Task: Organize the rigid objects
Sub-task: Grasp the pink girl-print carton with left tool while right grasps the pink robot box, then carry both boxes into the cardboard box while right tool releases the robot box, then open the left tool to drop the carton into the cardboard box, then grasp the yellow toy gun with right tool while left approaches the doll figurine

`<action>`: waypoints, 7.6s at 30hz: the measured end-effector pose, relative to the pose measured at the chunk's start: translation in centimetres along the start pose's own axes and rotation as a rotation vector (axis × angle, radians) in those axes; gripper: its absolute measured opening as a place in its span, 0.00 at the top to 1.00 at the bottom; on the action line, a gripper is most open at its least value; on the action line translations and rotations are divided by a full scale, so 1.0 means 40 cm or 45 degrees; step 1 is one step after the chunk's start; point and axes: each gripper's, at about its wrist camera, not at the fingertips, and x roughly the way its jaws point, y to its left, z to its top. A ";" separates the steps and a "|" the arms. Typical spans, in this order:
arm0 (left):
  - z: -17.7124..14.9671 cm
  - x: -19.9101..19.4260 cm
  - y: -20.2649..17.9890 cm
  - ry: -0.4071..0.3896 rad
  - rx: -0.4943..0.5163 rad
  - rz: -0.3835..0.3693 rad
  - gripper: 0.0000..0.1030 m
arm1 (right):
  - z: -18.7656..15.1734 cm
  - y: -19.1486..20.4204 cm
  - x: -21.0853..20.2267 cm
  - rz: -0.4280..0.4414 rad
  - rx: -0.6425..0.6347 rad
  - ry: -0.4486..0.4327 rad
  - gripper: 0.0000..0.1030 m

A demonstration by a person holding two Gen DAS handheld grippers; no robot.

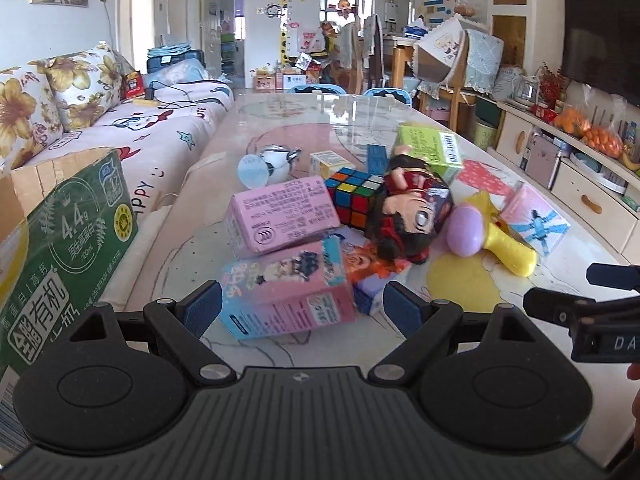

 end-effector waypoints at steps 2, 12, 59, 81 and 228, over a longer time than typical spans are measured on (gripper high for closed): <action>-0.004 0.007 0.014 0.014 -0.035 0.010 0.00 | 0.006 0.000 0.017 0.004 -0.006 0.017 0.01; -0.015 0.006 0.053 0.174 -0.066 0.207 0.00 | 0.028 0.029 0.064 0.038 -0.076 0.052 0.01; 0.036 0.025 0.131 0.258 -0.258 0.338 0.47 | 0.124 -0.193 0.197 0.001 -0.068 -0.016 0.17; 0.103 -0.021 0.133 0.014 -0.192 0.376 0.47 | 0.126 -0.058 0.060 -0.158 -0.144 -0.188 0.27; 0.066 -0.026 0.097 -0.174 0.170 0.059 0.00 | 0.114 -0.097 0.258 0.037 0.157 0.095 0.01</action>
